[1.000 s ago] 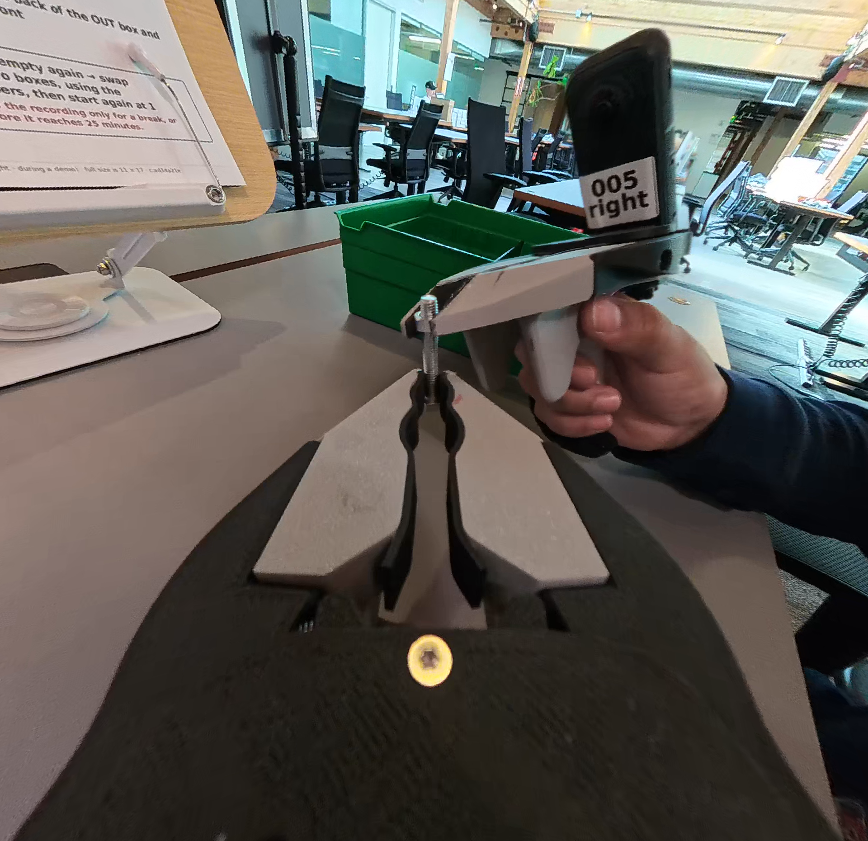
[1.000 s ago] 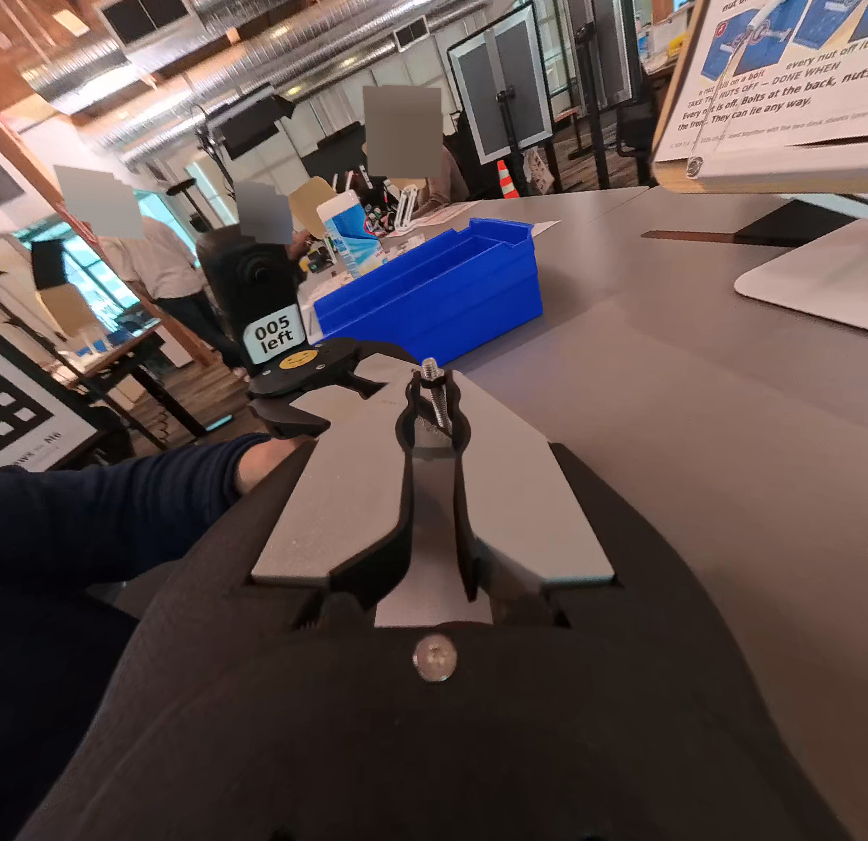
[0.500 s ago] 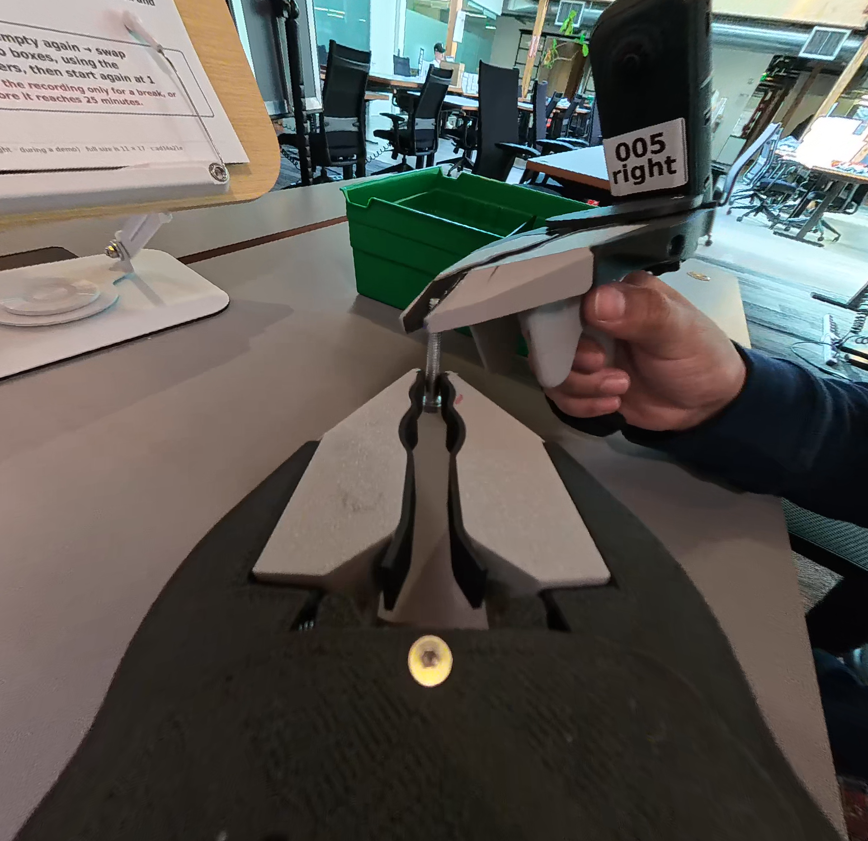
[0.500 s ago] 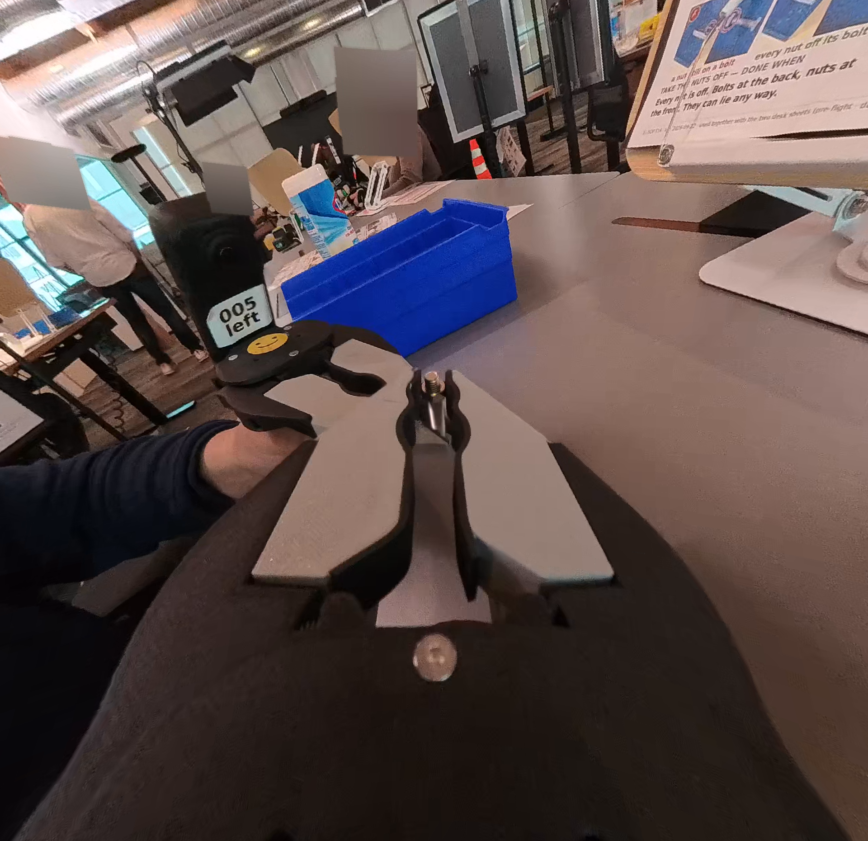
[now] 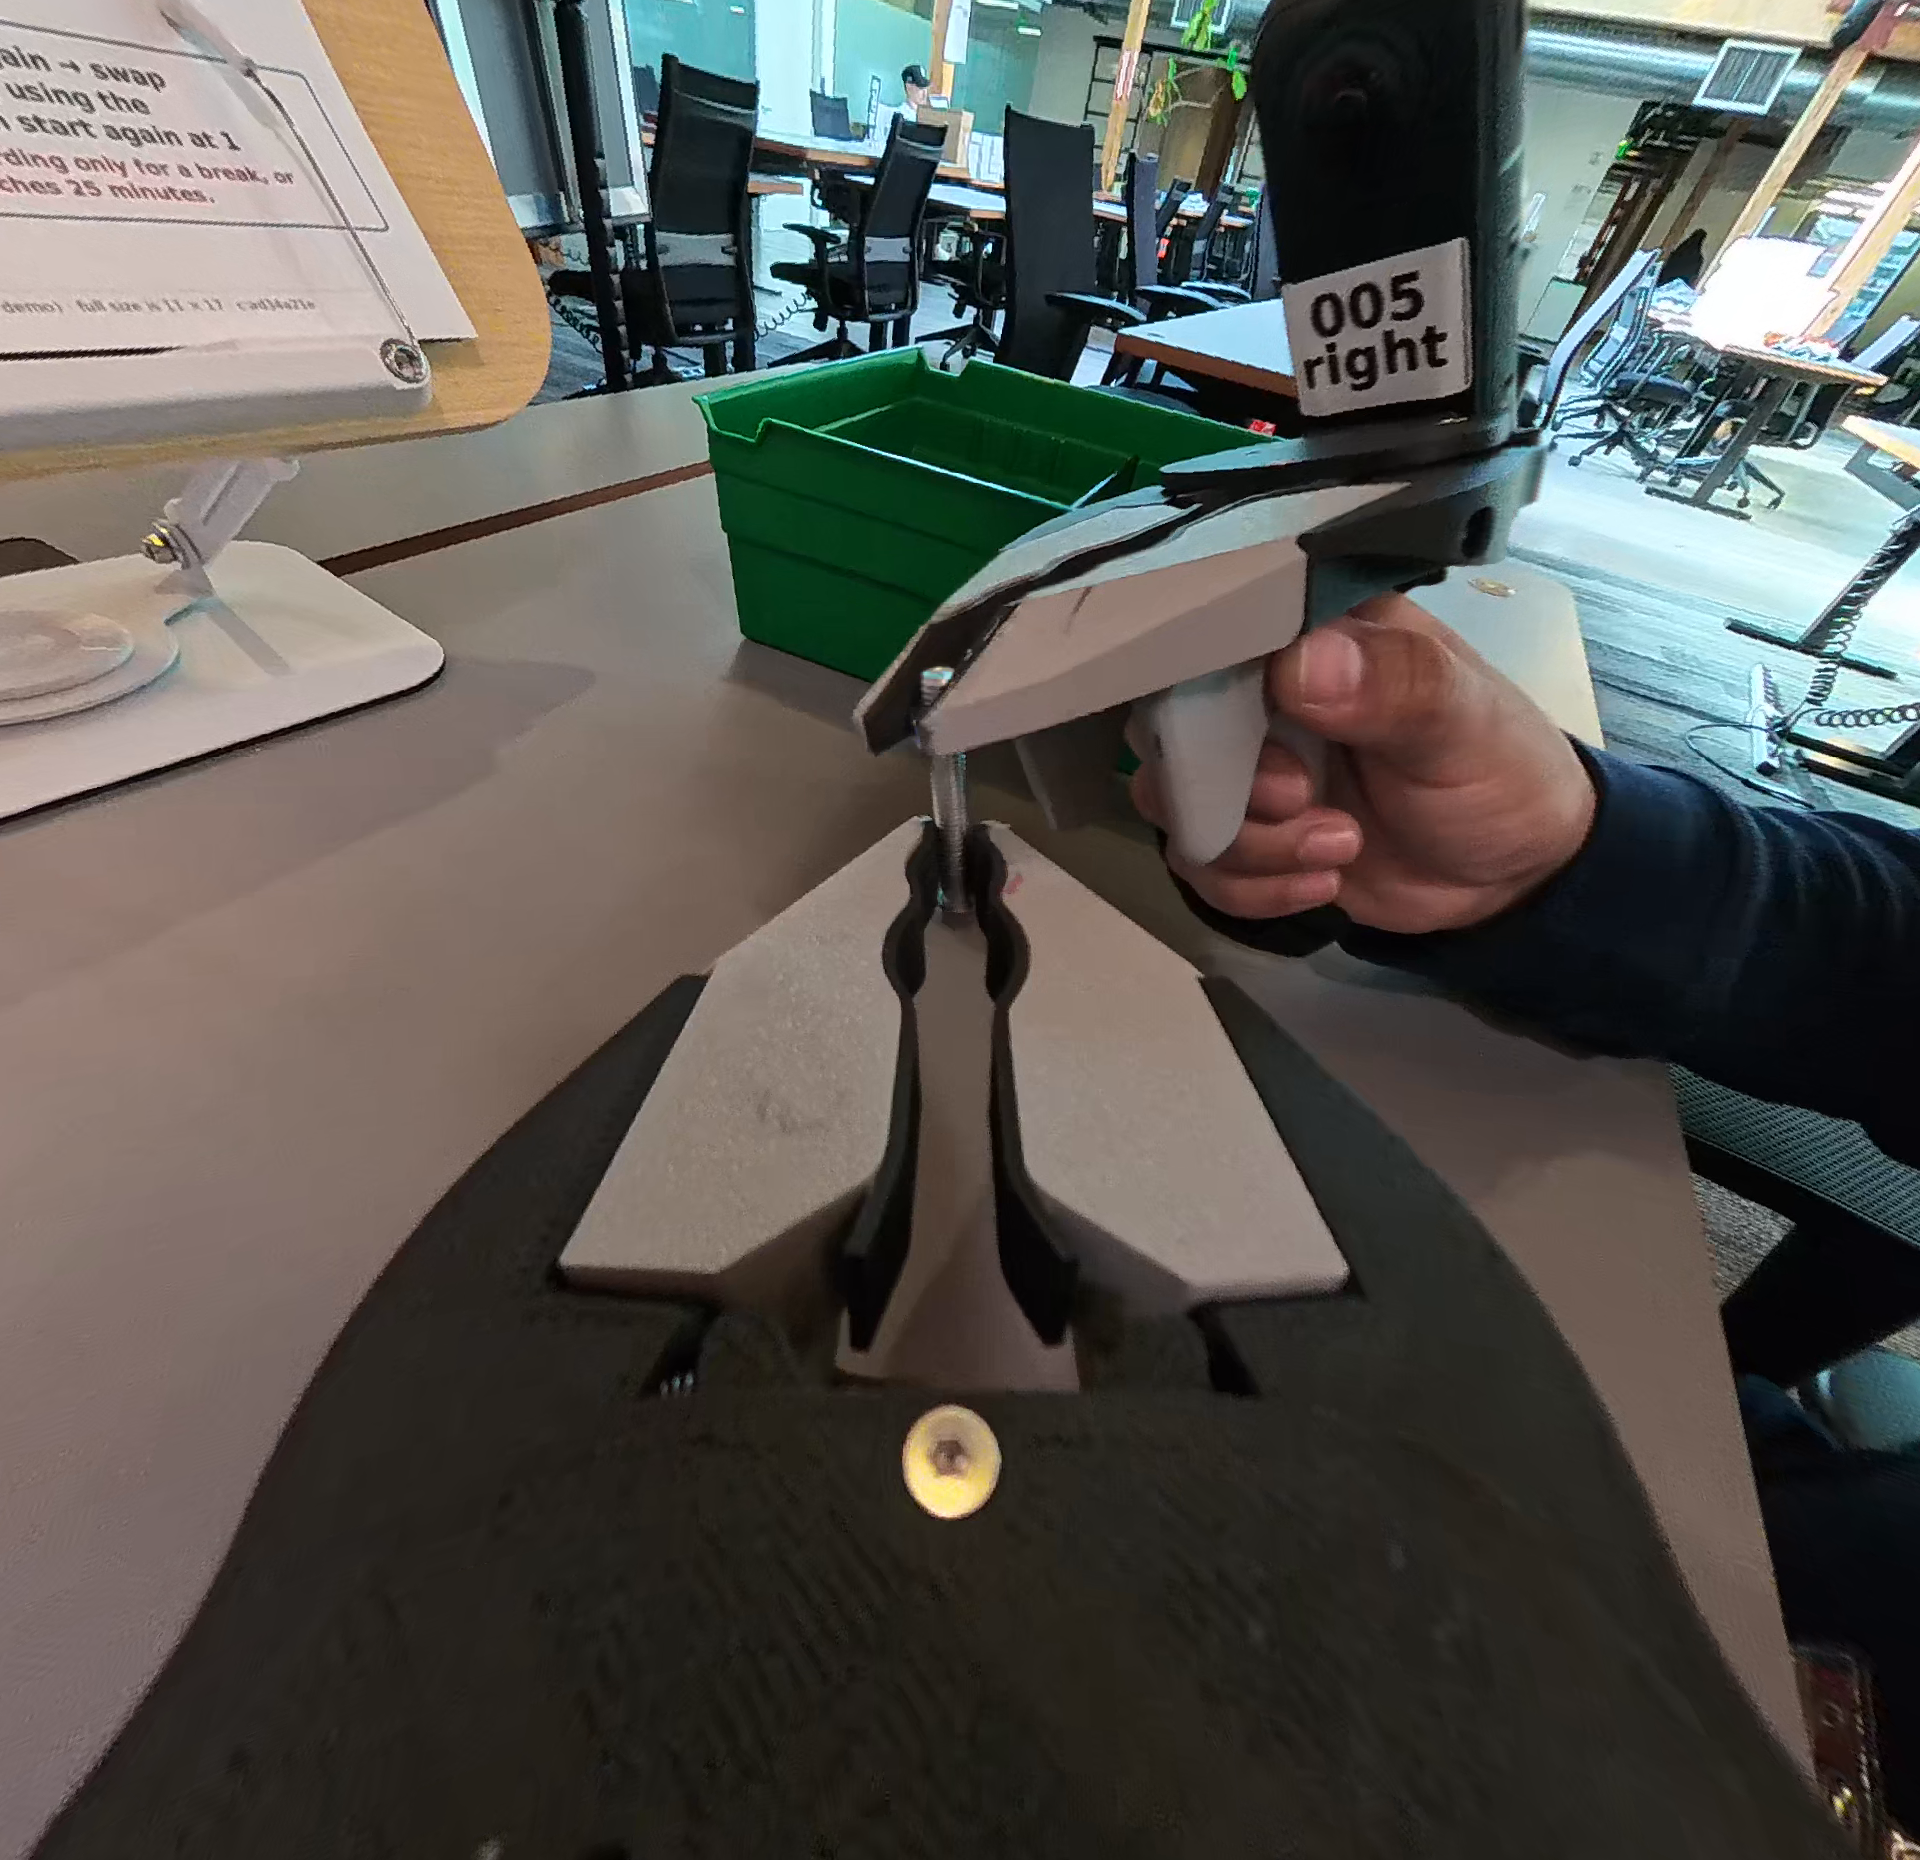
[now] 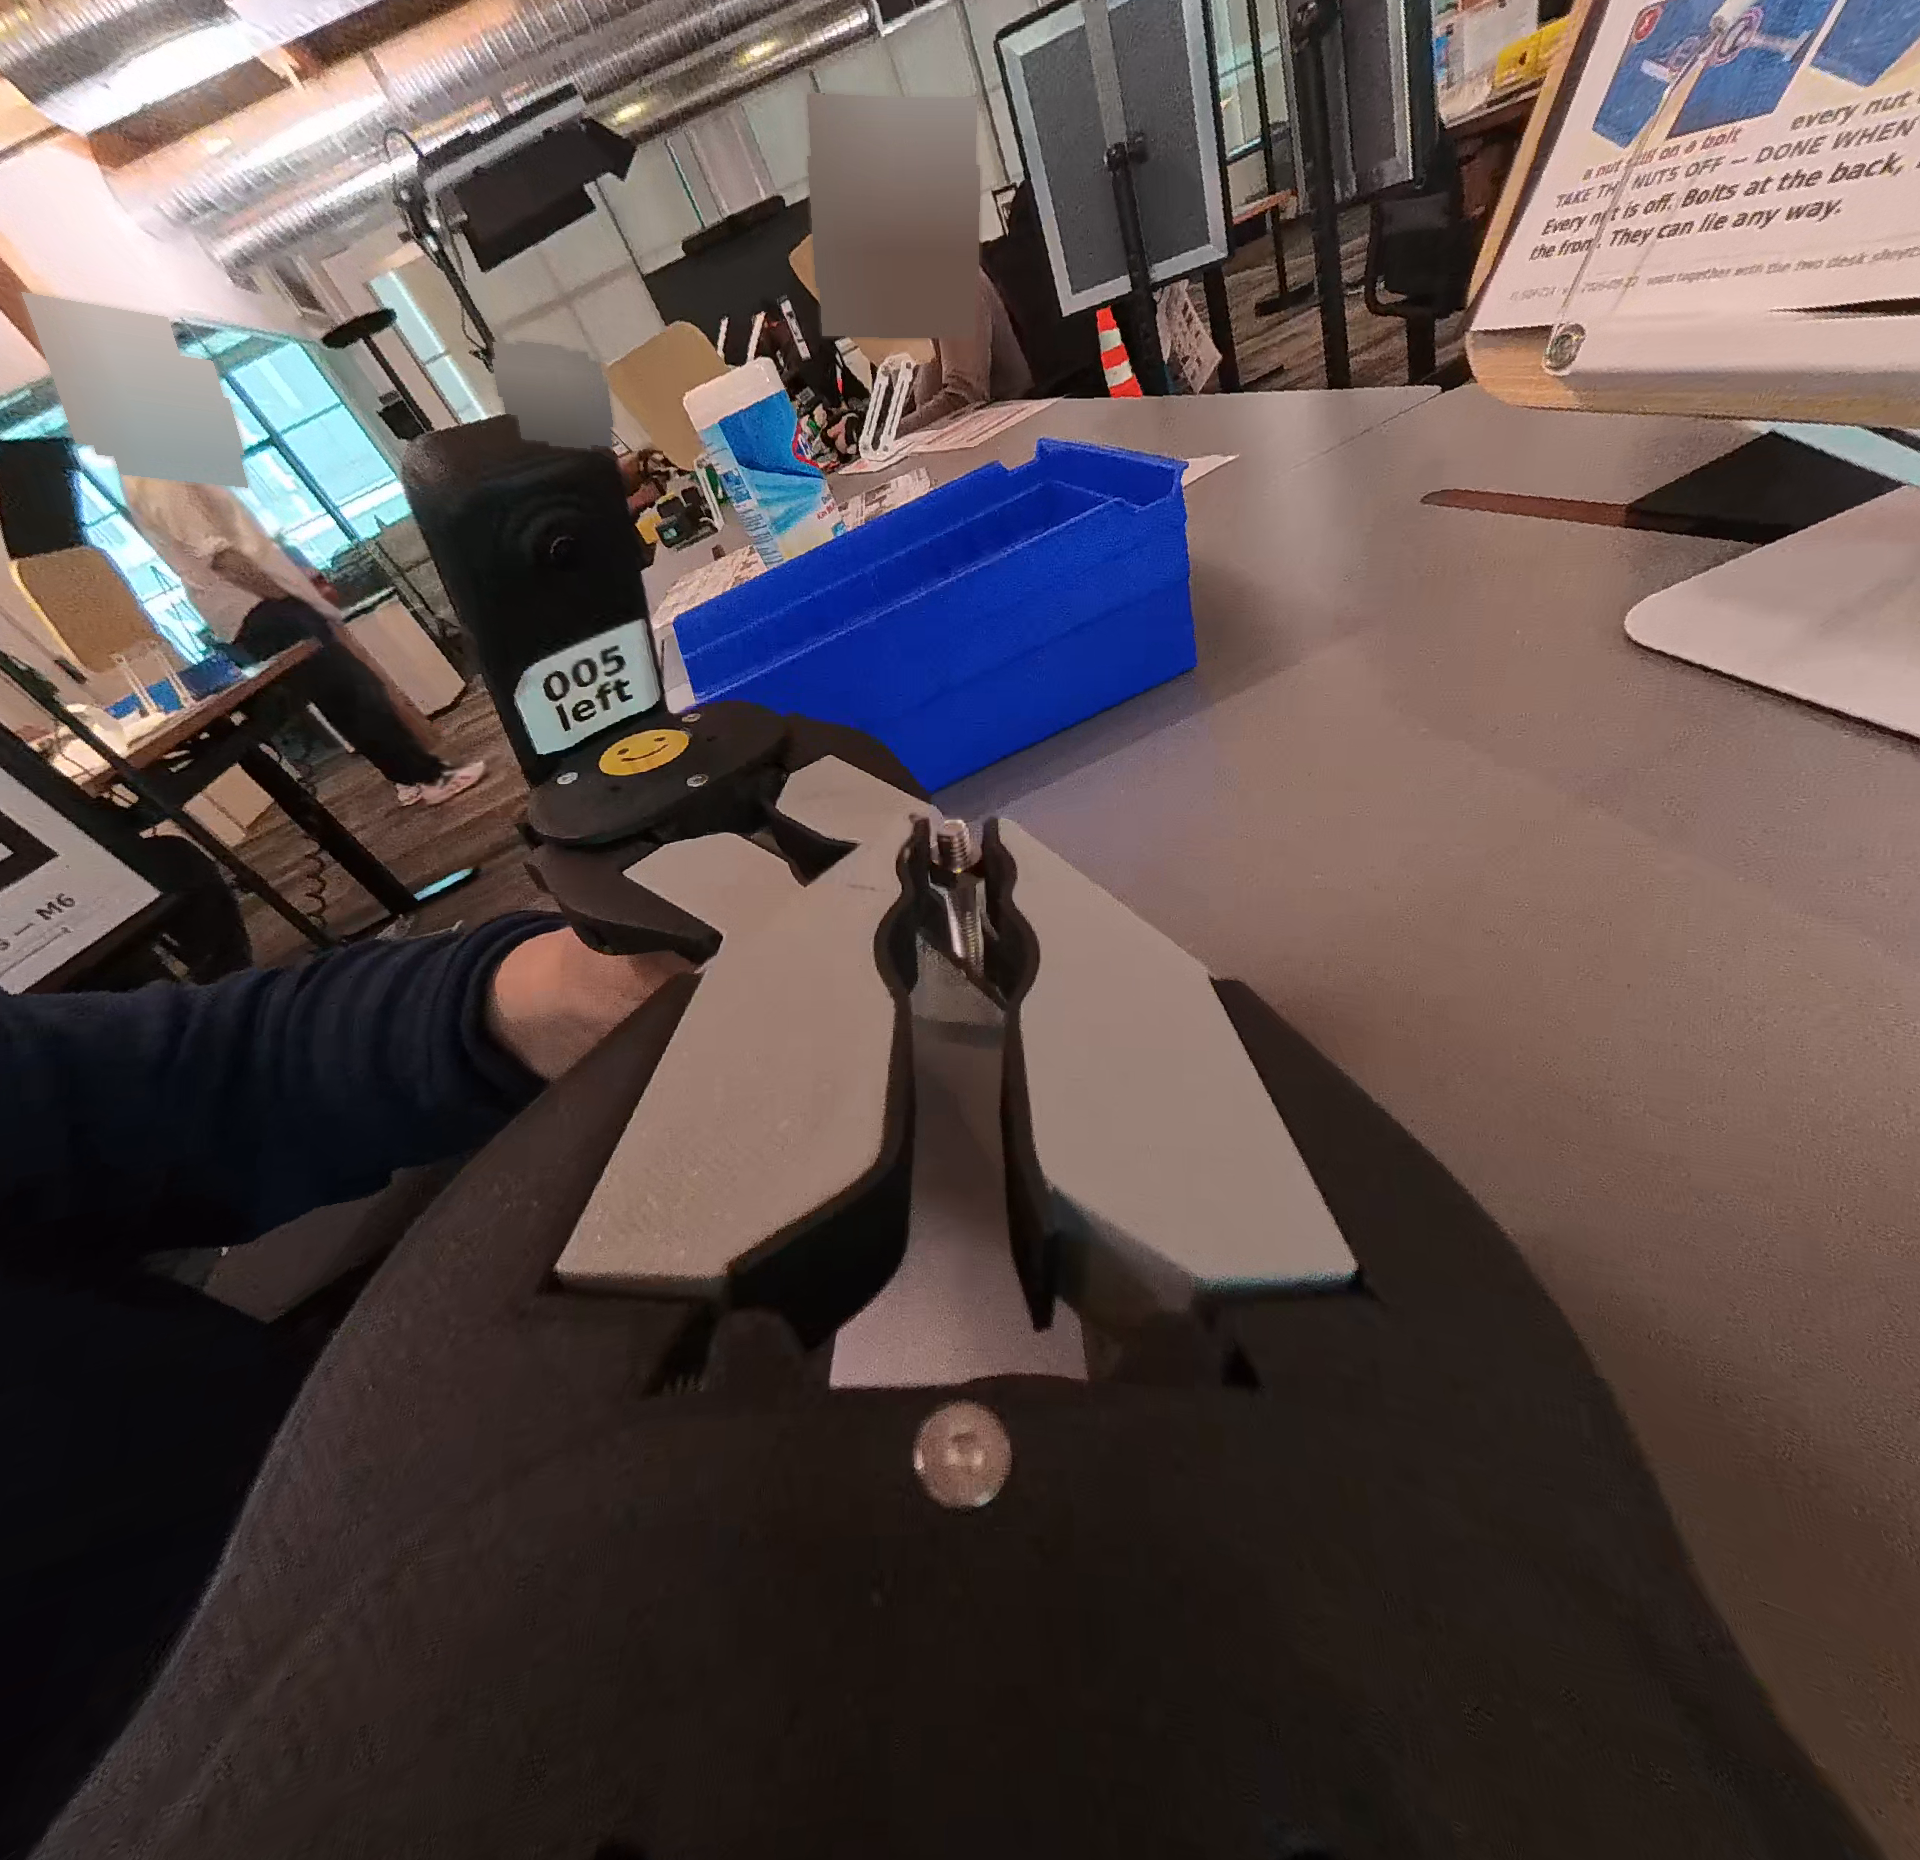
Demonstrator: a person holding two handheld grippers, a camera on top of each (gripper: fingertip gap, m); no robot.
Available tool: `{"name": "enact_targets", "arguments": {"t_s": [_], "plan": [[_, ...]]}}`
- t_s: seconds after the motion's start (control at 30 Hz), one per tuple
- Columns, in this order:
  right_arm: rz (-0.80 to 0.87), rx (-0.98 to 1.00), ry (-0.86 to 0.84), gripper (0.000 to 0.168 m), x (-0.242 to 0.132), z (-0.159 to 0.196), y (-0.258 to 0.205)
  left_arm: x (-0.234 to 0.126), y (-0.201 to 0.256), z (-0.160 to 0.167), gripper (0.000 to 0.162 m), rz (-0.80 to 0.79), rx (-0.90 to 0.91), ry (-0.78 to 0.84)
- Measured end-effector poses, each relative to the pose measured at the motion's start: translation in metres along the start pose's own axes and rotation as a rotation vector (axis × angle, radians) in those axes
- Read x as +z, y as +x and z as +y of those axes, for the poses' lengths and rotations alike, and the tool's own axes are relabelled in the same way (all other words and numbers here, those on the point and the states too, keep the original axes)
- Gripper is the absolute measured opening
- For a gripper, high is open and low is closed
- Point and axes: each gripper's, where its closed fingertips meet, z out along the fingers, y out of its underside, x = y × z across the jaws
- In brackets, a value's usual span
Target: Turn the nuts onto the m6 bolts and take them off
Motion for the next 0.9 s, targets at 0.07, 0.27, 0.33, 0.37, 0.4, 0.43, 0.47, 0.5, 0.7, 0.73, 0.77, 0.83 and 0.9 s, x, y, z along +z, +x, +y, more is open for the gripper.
{"name": "enact_targets", "arguments": {"t_s": [0.07,0.27,0.33,0.37,0.4,0.43,0.47,0.5,0.7,0.73,0.77,0.83,0.9], "plan": [[0.001,-0.011,-0.018,0.007,0.002,0.003,-0.001,0.0,0.0,0.0,0.004,-0.007,0.009,0.001],[-0.012,-0.012,-0.027,0.007,0.002,0.004,-0.003,-0.002,0.0,-0.001,0.003,0.0,0.01,0.0],[-0.013,0.007,-0.03,0.007,0.004,0.006,-0.002,-0.001,-0.003,0.002,0.003,-0.009,0.003,-0.018],[-0.014,0.015,-0.032,0.009,0.005,0.007,-0.001,-0.001,-0.005,0.002,0.003,-0.014,-0.012,-0.016],[-0.015,0.017,-0.031,0.014,0.005,0.007,-0.001,-0.001,-0.007,0.001,0.003,-0.017,-0.028,-0.005],[-0.001,0.014,-0.023,0.02,0.005,0.006,0.0,-0.002,-0.007,0.001,0.003,-0.013,-0.039,0.001],[0.019,0.004,-0.01,0.025,0.003,0.003,0.003,-0.002,-0.008,0.0,0.003,-0.012,-0.042,0.002],[0.033,-0.006,0.003,0.028,0.002,0.001,0.005,-0.002,-0.008,0.0,0.003,-0.015,-0.038,0.001],[0.053,-0.062,-0.013,0.034,0.006,0.004,0.003,0.001,0.007,-0.001,0.003,0.005,0.03,-0.002],[0.068,-0.072,-0.012,0.032,0.006,0.003,0.004,0.0,0.006,-0.002,0.003,-0.001,0.031,0.002],[0.077,-0.076,-0.01,0.033,0.004,0.002,0.006,-0.001,0.003,-0.004,0.003,-0.011,0.023,0.01],[0.095,-0.068,0.004,0.033,-0.002,-0.002,0.01,-0.005,-0.007,-0.008,0.003,-0.031,-0.022,0.037],[0.121,-0.055,0.036,0.023,-0.009,-0.007,0.017,-0.01,-0.016,-0.009,0.003,-0.035,-0.066,0.051]]}}
